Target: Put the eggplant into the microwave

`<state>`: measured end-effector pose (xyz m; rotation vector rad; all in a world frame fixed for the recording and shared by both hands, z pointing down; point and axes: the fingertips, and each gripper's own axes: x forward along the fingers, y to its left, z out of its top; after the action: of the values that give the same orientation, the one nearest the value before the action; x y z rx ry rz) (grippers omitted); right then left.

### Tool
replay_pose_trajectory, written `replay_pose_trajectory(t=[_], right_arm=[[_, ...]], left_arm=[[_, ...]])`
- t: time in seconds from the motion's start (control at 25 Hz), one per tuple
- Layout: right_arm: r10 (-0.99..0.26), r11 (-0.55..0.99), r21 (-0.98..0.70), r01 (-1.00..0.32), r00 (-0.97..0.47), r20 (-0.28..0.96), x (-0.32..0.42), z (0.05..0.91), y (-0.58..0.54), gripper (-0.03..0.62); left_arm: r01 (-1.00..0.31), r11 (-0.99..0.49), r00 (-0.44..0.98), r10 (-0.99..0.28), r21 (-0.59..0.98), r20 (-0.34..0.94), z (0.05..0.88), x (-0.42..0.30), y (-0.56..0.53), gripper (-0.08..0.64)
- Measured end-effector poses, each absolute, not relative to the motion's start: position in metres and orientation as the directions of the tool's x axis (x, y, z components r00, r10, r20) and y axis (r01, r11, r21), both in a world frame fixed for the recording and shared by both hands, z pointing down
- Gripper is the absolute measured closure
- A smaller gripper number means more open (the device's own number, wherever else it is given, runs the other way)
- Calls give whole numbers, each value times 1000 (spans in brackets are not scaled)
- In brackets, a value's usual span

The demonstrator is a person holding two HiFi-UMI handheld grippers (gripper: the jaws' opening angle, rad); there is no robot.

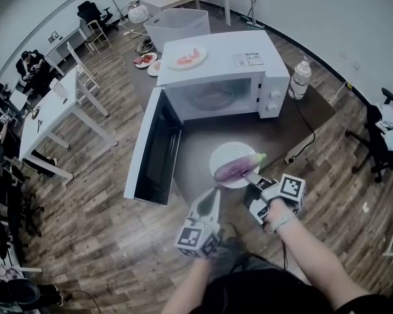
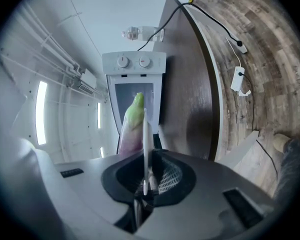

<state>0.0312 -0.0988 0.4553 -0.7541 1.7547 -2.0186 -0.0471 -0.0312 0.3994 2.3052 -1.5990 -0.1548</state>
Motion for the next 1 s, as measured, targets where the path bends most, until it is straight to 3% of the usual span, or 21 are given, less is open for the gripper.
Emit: replay_pose_trajectory(t=[1.0], right_arm=[[-627, -147, -989, -15, -772, 105, -12, 452, -200, 569]], left_arm=[[-864, -343, 395, -915, 369, 75, 417, -83, -127, 560]])
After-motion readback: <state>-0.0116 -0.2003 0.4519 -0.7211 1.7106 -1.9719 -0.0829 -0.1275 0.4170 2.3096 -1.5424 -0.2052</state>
